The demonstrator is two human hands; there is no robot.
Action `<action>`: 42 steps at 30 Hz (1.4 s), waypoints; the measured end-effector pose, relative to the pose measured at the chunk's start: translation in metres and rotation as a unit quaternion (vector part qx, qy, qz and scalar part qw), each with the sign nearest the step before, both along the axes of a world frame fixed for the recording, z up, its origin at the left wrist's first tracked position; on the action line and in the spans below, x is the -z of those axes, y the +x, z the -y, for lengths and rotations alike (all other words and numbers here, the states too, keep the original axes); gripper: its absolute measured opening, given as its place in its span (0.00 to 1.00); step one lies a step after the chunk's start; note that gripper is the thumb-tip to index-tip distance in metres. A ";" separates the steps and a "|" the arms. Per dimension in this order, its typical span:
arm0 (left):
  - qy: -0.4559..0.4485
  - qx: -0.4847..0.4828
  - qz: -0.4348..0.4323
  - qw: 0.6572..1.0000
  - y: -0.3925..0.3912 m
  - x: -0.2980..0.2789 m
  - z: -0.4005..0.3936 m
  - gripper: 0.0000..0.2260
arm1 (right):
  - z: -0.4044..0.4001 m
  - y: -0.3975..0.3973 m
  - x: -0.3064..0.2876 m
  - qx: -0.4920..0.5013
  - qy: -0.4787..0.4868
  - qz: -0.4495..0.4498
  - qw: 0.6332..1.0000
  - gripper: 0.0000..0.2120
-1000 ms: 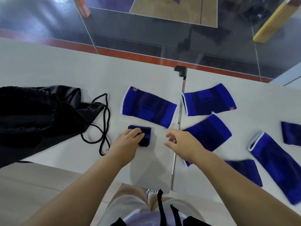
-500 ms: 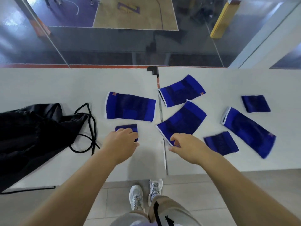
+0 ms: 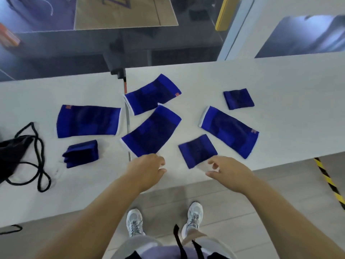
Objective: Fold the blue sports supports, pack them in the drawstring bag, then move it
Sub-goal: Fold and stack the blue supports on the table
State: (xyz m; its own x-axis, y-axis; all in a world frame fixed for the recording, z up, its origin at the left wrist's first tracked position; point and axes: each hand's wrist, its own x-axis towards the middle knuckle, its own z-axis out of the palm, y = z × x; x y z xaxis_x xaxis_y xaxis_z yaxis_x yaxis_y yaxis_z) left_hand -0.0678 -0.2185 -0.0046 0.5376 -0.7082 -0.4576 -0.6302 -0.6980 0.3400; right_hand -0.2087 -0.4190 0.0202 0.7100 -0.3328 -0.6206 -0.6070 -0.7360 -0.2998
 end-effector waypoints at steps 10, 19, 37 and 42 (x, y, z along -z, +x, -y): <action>-0.033 -0.076 0.054 0.995 -0.039 0.038 0.113 0.25 | 0.114 -0.043 0.011 -0.042 -0.015 0.007 0.999 0.16; 0.098 -0.134 0.080 0.983 -0.045 0.033 0.139 0.20 | 0.157 -0.047 0.011 -0.061 0.000 0.016 0.998 0.15; -0.203 -0.238 -0.135 0.940 0.016 -0.023 0.211 0.05 | 0.233 0.010 0.007 -0.016 0.003 0.023 1.000 0.17; -0.193 -0.246 -0.149 0.938 0.062 -0.010 0.245 0.04 | 0.258 0.055 0.007 0.025 -0.038 0.044 0.998 0.17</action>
